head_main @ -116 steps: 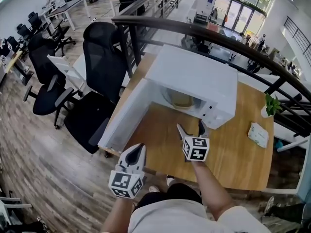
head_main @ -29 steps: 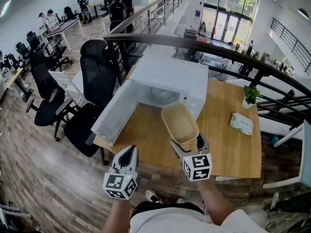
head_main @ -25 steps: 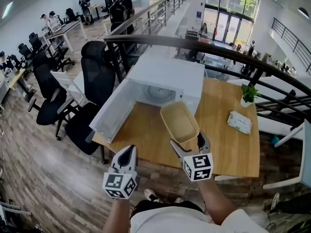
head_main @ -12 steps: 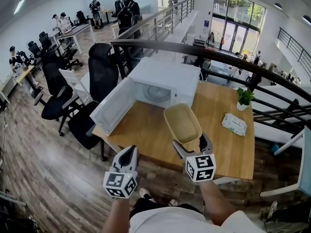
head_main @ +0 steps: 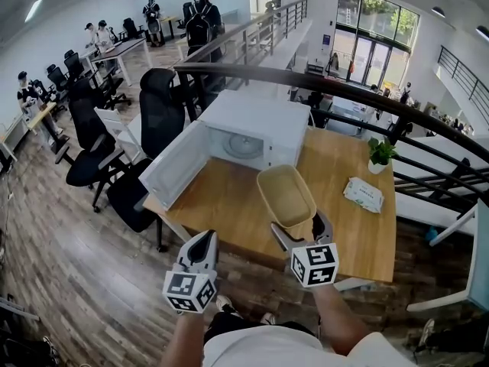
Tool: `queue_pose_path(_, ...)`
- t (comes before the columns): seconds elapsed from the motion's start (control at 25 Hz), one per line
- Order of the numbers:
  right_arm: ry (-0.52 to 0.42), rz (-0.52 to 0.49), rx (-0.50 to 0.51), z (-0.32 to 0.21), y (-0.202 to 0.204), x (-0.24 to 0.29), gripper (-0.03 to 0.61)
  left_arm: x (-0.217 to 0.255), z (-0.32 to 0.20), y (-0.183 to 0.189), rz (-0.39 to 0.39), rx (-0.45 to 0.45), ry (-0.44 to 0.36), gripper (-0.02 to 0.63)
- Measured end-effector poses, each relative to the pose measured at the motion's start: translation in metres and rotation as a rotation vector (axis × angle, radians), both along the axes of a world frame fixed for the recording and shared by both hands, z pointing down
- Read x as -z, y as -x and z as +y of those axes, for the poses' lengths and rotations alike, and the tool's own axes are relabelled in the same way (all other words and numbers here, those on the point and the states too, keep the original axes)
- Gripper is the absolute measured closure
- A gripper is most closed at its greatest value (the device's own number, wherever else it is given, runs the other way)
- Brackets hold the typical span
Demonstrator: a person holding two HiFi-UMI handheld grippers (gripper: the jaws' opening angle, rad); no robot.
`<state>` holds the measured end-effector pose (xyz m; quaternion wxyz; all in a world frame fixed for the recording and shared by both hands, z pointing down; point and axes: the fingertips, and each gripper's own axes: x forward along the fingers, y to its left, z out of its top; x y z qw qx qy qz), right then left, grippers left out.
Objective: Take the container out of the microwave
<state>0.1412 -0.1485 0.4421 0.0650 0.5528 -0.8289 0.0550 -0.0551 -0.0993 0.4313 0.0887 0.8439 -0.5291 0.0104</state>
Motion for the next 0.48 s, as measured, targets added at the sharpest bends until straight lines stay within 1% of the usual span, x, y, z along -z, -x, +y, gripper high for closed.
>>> queue_pose_path(0.48, 0.0, 0.008, 0.009, 0.013, -0.009, -0.001, 0.081, -0.001, 0.011, -0.014, 0.016, -0.017, 0.003, 0.577)
